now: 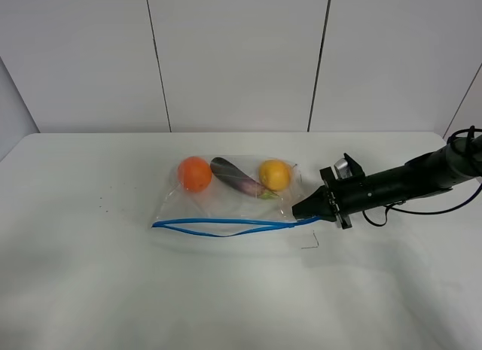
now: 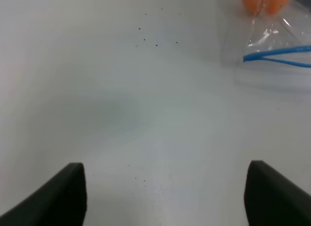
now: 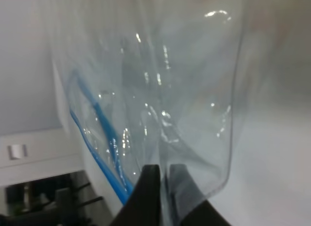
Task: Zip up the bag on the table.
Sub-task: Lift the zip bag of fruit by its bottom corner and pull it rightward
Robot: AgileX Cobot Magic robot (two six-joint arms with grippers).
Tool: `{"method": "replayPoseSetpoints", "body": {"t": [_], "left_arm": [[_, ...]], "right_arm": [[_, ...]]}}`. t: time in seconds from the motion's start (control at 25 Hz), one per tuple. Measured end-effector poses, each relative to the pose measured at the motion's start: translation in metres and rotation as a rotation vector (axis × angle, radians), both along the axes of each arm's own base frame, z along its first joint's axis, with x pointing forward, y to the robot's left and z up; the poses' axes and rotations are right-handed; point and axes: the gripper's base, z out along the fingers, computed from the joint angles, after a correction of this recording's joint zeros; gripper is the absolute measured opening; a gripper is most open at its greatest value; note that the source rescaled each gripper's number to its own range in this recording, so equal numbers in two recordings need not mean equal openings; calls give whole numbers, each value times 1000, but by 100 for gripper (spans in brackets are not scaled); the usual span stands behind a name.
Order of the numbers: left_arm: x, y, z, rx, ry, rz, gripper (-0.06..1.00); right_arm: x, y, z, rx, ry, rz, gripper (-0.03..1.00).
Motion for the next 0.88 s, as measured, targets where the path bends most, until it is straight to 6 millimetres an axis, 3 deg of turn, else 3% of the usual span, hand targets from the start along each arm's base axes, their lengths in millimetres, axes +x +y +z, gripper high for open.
{"method": "replayPoseSetpoints", "body": {"t": [0.48, 0.88], "left_arm": [[0, 0, 0, 0, 0, 0, 95], [0, 0, 0, 0, 0, 0, 95]], "right_arm": [[4, 3, 4, 67, 244, -153, 0], [8, 3, 10, 102, 311, -220, 0]]}}
